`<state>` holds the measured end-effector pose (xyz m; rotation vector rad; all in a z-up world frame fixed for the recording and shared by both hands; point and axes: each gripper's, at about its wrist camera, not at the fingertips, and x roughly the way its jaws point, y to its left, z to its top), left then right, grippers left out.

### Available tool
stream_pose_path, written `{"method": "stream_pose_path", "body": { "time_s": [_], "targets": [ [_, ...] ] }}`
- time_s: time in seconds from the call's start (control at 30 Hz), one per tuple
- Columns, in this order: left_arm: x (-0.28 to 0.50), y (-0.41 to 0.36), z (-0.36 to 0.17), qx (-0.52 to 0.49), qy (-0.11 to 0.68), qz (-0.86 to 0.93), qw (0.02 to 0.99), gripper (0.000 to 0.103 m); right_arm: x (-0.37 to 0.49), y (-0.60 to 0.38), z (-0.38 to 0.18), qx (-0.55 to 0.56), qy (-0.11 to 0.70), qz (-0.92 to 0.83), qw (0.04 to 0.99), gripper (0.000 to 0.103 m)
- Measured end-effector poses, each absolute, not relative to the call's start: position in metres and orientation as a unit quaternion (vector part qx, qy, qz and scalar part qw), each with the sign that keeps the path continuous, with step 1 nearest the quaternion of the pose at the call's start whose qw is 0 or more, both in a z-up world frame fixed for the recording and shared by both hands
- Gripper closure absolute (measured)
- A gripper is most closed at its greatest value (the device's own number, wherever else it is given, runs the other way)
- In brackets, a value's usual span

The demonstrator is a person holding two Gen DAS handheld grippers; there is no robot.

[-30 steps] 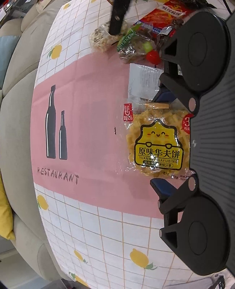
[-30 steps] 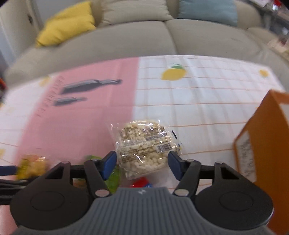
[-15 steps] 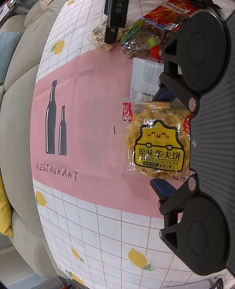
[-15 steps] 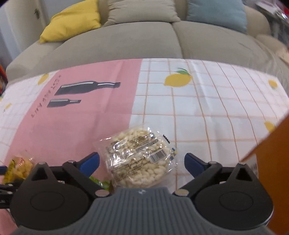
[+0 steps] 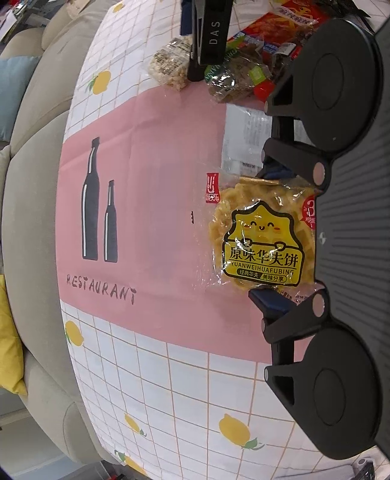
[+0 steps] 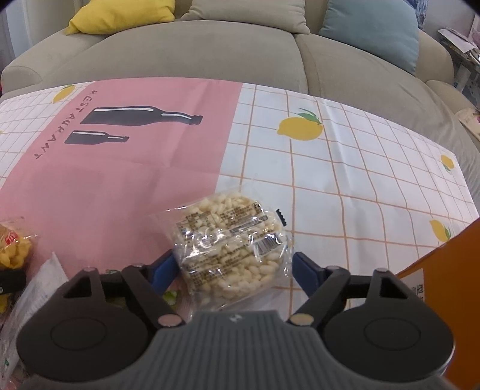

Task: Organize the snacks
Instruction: 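Lift the waffle cake with the left tool while the right tool grasps the white puffed-snack bag, then carry both packs over the orange box and open both tools to release them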

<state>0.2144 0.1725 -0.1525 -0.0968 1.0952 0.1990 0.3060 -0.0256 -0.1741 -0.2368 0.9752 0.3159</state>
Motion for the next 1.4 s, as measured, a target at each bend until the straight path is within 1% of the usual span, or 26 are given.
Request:
{"method": "stream_pose_path", "body": {
  "time_s": [0.07,0.33,0.63,0.8,0.93,1.13,1.4],
  "targets": [
    [0.213,0.174,-0.148,-0.052,0.512,0.096,0.852,0.033,0.306,-0.026,-0.172,-0.106,0.467,0.152,0.865,0.029],
    [0.204,0.174,-0.122,-0.062,0.478,0.098,0.871,0.038,0.300,-0.039,-0.154,-0.084,0.456,0.144,0.874,0.031],
    [0.175,0.158,-0.070,-0.078,0.435,0.084,0.893,0.038,0.271,-0.059,-0.106,-0.053,0.433,0.164,0.885,0.031],
    [0.152,0.132,-0.040,-0.074,0.429,0.063,0.898,0.038,0.236,-0.074,-0.075,-0.027,0.423,0.189,0.886,0.031],
    [0.132,0.109,-0.024,-0.079,0.428,0.044,0.899,0.038,0.209,-0.093,-0.058,-0.004,0.435,0.195,0.879,0.031],
    [0.105,0.068,-0.012,-0.083,0.432,0.009,0.898,0.038,0.162,-0.137,-0.039,0.028,0.433,0.181,0.883,0.031],
    [0.088,0.007,-0.013,-0.075,0.454,-0.073,0.885,0.038,0.108,-0.203,-0.022,0.049,0.422,0.160,0.891,0.031]
  ]
}}
